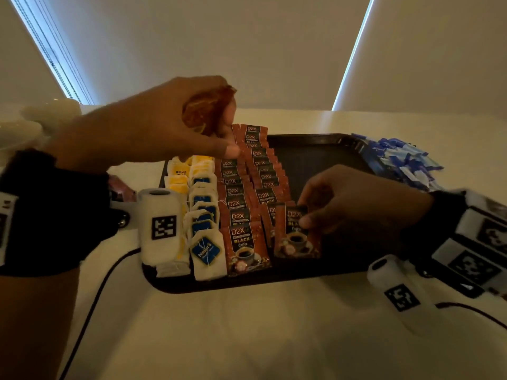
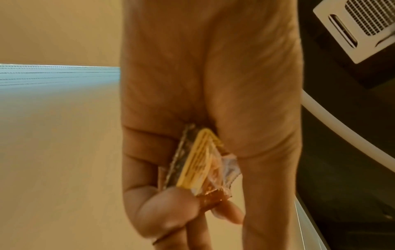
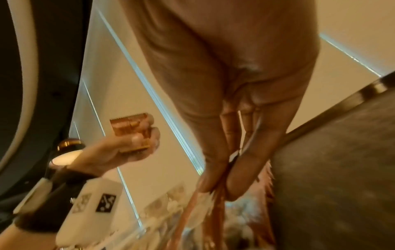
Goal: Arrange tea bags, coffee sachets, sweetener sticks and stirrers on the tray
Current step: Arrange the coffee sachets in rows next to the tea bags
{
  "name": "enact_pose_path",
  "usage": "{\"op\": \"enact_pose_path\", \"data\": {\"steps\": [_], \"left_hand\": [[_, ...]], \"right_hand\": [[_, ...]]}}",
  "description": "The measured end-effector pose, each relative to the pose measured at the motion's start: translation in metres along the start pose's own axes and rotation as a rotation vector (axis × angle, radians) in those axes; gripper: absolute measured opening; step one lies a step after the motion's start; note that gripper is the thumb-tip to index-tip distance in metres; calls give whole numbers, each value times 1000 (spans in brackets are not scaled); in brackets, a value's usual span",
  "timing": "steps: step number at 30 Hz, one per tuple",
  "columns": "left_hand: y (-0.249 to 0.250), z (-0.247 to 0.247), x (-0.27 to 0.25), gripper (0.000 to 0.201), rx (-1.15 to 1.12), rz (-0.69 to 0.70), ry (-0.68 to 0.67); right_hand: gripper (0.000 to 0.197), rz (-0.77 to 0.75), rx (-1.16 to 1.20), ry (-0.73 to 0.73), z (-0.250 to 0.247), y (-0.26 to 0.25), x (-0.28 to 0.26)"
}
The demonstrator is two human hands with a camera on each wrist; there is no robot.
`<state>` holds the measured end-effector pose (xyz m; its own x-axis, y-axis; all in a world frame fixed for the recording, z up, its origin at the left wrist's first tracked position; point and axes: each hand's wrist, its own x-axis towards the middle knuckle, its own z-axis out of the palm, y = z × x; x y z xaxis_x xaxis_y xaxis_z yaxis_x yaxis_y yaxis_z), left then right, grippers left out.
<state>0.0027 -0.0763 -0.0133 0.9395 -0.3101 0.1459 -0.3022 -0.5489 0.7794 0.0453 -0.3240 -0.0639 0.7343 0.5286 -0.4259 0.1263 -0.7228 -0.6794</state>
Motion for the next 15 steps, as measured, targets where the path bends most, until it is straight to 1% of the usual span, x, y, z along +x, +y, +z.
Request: {"op": "enact_pose_path", "data": {"steps": [3,11,15], "left_hand": [[-2,-3,-1,29,8,-27,8],[-4,1,2,28,34,-45,-15],[-5,2,3,27,41,-44,-19]], "right_hand": [[21,2,-101,-32,9,3,7],[31,-33,-293,87,20,-5,20],[33,-20,-361,100,19,-7,24]]}}
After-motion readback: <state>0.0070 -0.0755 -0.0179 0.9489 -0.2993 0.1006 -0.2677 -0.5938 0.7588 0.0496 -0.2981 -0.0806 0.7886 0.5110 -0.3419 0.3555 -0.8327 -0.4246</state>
